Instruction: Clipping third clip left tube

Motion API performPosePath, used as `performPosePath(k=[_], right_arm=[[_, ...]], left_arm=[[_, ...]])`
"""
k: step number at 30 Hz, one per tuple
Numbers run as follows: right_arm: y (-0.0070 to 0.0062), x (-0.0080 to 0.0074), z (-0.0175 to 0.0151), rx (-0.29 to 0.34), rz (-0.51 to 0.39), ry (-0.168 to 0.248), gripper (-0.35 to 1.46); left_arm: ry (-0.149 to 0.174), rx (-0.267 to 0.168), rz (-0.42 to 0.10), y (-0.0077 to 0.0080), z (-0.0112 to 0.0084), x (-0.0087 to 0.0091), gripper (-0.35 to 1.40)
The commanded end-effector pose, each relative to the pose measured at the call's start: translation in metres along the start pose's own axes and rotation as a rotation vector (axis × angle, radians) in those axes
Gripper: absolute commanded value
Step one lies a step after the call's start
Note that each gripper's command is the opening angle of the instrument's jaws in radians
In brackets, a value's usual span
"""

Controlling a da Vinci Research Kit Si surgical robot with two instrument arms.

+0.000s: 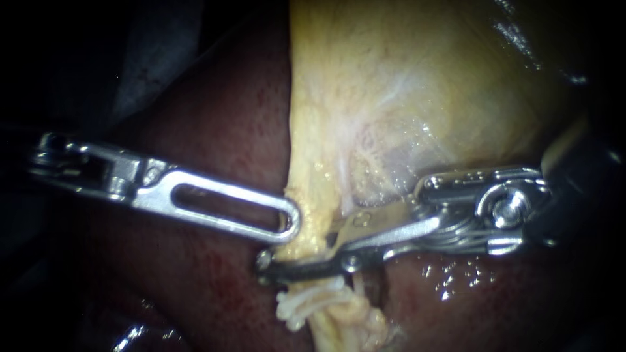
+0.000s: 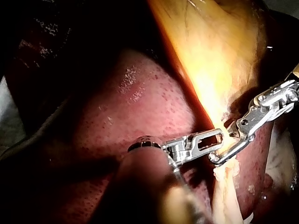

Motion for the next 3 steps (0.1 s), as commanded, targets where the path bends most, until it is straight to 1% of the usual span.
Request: performPosePath(k=[1, 3], right_arm=[[0.0, 0.0, 0.0, 0.0, -0.001, 0.0, -0.3], [0.0, 0.0, 0.0, 0.0, 0.0, 0.0, -0.3]], left_arm=[[0.0, 0.0, 0.0, 0.0, 0.0, 0.0, -0.35], [0.0, 0.0, 0.0, 0.0, 0.0, 0.0, -0.35]])
